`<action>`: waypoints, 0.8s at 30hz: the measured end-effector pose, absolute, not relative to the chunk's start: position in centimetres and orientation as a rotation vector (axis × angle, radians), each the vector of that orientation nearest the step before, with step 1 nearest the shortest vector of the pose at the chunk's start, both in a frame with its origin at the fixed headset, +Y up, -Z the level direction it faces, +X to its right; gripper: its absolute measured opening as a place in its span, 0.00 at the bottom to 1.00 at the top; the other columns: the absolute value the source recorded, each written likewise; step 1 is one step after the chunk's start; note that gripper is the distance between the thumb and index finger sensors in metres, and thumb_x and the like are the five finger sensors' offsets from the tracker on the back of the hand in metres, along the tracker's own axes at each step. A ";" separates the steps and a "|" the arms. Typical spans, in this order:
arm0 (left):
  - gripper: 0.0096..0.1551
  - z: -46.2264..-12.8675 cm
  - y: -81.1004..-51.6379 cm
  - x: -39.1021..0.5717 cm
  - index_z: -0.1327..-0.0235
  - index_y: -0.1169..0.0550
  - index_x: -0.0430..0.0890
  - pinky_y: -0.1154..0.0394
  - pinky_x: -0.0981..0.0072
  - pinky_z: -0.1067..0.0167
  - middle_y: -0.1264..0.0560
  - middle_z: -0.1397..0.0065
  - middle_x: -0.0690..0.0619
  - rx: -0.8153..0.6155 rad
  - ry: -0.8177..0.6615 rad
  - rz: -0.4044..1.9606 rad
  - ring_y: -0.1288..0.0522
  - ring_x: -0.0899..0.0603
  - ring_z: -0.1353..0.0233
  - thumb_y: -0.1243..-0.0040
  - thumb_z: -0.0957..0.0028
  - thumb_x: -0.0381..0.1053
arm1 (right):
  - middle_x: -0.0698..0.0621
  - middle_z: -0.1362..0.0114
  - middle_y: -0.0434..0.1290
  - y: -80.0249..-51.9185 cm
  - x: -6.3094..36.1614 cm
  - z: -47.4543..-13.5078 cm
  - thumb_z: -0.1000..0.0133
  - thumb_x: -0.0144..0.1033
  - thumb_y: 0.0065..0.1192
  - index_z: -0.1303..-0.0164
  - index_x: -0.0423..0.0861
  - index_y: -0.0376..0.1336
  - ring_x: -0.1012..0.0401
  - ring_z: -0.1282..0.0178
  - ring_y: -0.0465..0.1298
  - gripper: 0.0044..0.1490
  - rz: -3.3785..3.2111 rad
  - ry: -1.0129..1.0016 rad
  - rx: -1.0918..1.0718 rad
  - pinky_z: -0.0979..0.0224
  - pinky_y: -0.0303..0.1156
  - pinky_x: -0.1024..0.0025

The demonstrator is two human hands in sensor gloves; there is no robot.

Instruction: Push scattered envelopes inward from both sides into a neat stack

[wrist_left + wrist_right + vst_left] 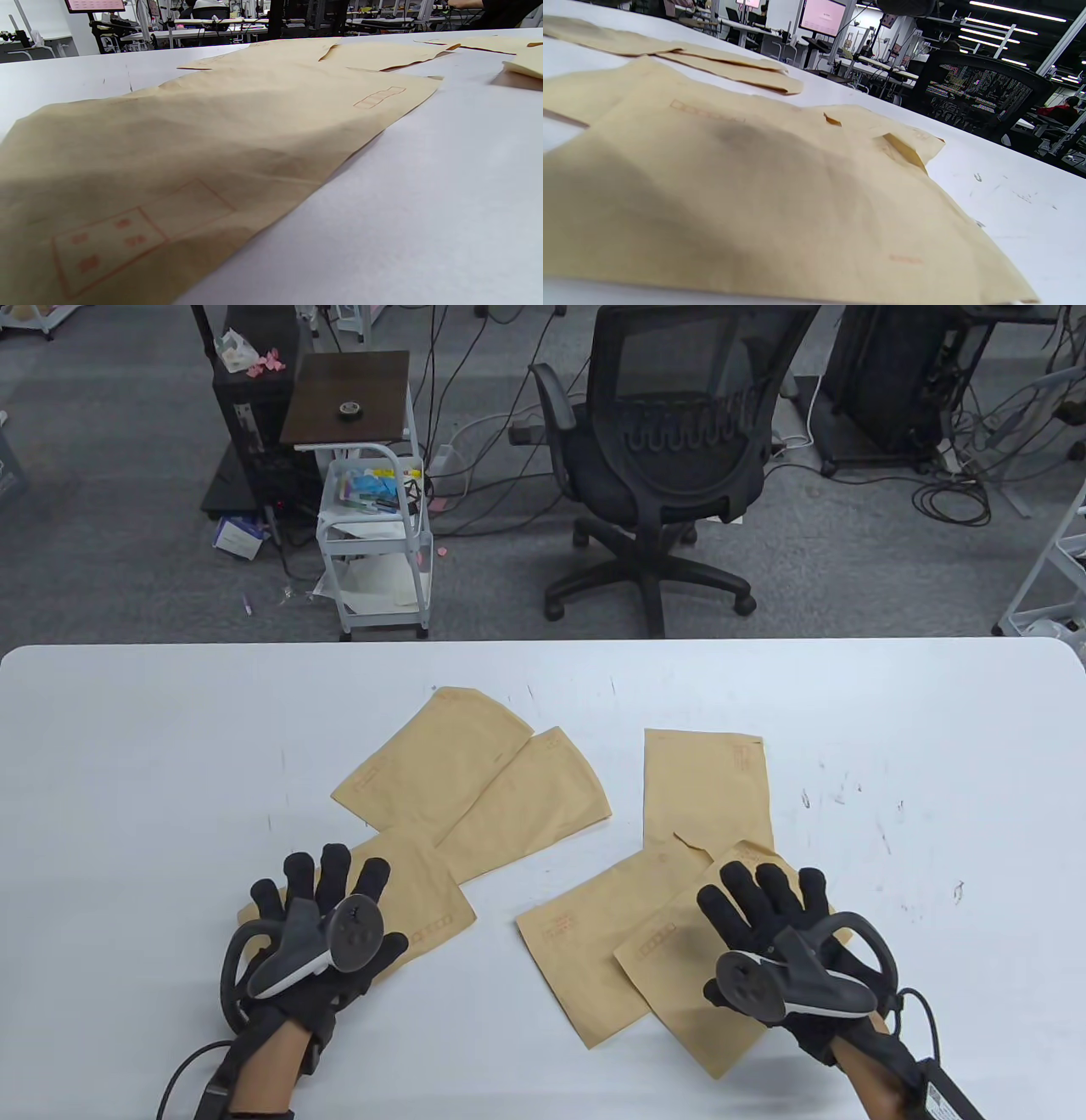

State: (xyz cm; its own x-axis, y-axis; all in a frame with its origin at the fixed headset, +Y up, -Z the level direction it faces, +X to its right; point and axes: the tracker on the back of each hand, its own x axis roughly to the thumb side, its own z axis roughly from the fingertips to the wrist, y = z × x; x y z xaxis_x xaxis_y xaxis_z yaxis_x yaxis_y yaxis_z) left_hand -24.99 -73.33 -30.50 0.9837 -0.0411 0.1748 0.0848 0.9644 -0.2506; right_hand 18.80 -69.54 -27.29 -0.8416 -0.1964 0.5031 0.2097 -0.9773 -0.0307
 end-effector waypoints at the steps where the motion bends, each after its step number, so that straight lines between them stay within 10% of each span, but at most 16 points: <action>1: 0.52 -30.6 -72.9 -24.8 0.21 0.67 0.57 0.64 0.14 0.31 0.74 0.17 0.39 -0.247 -0.169 -0.064 0.70 0.20 0.20 0.65 0.51 0.74 | 0.30 0.13 0.36 -69.0 18.7 -27.4 0.51 0.63 0.44 0.17 0.40 0.33 0.26 0.19 0.46 0.61 -2.848 -0.020 -0.770 0.29 0.39 0.18; 6: 0.52 -33.8 -71.0 -23.4 0.21 0.66 0.57 0.62 0.16 0.30 0.73 0.16 0.40 -0.267 -0.118 0.004 0.69 0.20 0.19 0.65 0.51 0.74 | 0.30 0.13 0.34 -65.7 18.0 -30.3 0.50 0.63 0.47 0.17 0.40 0.31 0.24 0.19 0.43 0.63 -2.935 -0.082 -0.651 0.29 0.37 0.17; 13: 0.52 -36.6 -77.8 -23.9 0.24 0.70 0.58 0.63 0.18 0.28 0.75 0.18 0.42 -0.431 -0.047 -0.119 0.71 0.25 0.19 0.64 0.51 0.74 | 0.30 0.13 0.32 -73.8 20.9 -34.7 0.52 0.65 0.48 0.18 0.39 0.28 0.25 0.19 0.40 0.66 -2.846 -0.477 -0.435 0.30 0.35 0.17; 24: 0.47 -36.1 -79.5 -22.1 0.22 0.64 0.64 0.64 0.20 0.27 0.72 0.15 0.47 -0.529 -0.124 -0.108 0.70 0.28 0.17 0.68 0.51 0.74 | 0.27 0.15 0.35 -77.7 20.4 -35.5 0.51 0.66 0.44 0.18 0.38 0.31 0.24 0.20 0.40 0.63 -2.881 -0.635 -0.458 0.32 0.35 0.17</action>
